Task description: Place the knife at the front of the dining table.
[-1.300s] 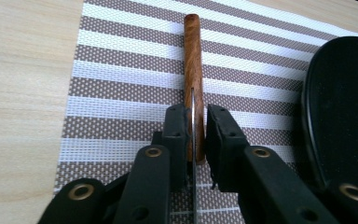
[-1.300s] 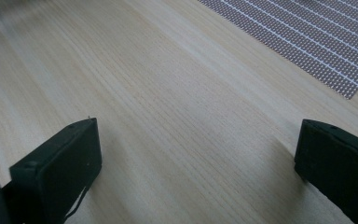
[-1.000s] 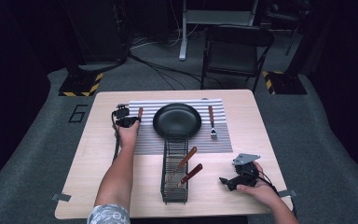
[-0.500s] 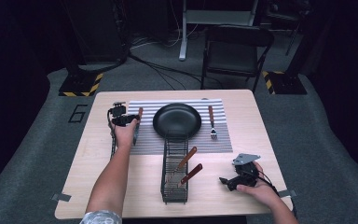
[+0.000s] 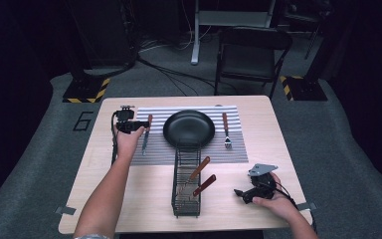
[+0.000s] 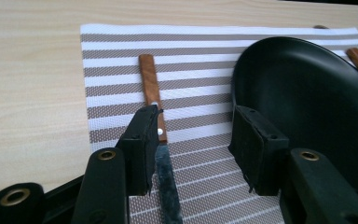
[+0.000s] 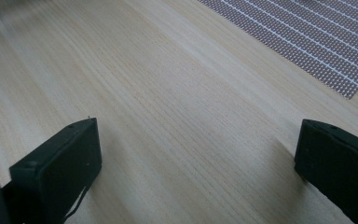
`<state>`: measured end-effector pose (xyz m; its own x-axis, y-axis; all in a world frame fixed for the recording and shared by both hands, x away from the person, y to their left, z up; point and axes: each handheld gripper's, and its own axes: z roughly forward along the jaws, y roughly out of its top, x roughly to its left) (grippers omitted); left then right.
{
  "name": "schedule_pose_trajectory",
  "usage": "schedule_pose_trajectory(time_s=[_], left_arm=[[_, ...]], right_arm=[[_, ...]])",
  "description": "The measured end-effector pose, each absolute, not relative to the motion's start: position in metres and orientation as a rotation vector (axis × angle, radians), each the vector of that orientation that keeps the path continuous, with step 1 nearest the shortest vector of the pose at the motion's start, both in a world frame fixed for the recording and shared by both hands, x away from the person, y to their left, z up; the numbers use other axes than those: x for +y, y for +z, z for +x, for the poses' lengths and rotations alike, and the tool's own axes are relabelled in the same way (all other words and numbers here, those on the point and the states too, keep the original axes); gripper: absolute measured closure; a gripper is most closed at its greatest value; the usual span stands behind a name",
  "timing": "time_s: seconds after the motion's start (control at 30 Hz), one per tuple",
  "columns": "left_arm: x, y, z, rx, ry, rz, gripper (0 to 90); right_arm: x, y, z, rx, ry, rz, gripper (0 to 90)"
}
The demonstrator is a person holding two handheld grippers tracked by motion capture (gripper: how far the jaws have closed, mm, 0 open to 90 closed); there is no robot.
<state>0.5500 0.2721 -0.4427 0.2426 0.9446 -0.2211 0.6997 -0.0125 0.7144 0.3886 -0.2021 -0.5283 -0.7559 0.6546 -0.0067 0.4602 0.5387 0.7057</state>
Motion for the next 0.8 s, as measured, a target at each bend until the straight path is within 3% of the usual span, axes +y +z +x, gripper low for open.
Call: schedule_pose_trajectory(time_s=[0.4, 0.8], left_arm=[[0.27, -0.408, 0.513, 1.335, 0.419, 1.842, 48.7], [0.275, -0.399, 0.477, 1.217, 0.362, 1.873, 48.2]], right_arm=[[-0.202, -0.528, 0.389, 2.508, 1.033, 0.931, 0.0], [-0.202, -0.528, 0.389, 2.508, 1.032, 0.931, 0.0]])
